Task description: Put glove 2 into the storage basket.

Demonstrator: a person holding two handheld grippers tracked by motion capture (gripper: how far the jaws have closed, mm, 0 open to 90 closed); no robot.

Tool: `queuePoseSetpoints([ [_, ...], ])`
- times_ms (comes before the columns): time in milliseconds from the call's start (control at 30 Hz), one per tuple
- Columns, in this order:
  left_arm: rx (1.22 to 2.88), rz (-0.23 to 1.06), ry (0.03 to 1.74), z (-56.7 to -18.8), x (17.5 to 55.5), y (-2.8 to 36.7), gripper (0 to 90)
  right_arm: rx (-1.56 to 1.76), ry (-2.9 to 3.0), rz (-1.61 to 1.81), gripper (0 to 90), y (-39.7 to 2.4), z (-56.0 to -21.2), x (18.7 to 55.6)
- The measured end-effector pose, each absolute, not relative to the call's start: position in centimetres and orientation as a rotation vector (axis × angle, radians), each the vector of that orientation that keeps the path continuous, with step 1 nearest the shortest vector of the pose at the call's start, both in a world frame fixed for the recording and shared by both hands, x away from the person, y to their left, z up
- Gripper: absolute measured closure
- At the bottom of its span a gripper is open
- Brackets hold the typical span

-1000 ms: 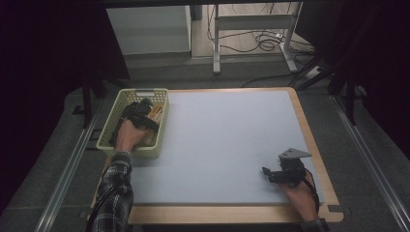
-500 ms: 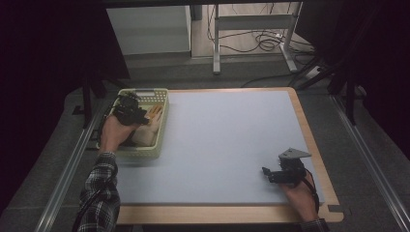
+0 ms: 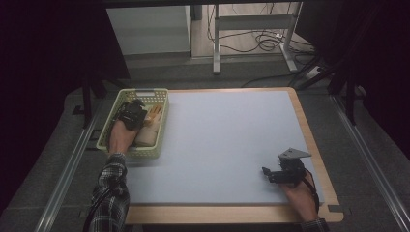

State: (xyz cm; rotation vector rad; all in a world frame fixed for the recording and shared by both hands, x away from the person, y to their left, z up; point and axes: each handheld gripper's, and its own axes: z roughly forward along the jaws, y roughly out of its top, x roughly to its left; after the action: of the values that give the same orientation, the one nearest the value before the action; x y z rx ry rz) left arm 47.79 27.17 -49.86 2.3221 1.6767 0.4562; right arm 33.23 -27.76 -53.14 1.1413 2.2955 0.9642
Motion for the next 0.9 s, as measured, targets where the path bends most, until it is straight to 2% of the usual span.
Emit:
queuePoseSetpoints([
  [167,2.335,0.449,1.638,-49.8,47.8,26.1,81.5,1.14,2.296,0.964,14.7,-27.8,-53.1,33.2],
  [367,2.296,0.438,1.666,-50.2,47.8,26.8,78.4,1.14,2.296,0.964,14.7,-27.8,-53.1,33.2],
  [667,2.271,0.528,1.672,-49.1,47.4,27.5,53.0,1.14,2.296,0.964,14.6,-27.8,-53.1,33.2],
  [900,2.246,0.561,1.663,-48.1,46.9,27.9,42.2,1.14,2.296,0.964,14.6,-27.7,-53.1,33.2],
])
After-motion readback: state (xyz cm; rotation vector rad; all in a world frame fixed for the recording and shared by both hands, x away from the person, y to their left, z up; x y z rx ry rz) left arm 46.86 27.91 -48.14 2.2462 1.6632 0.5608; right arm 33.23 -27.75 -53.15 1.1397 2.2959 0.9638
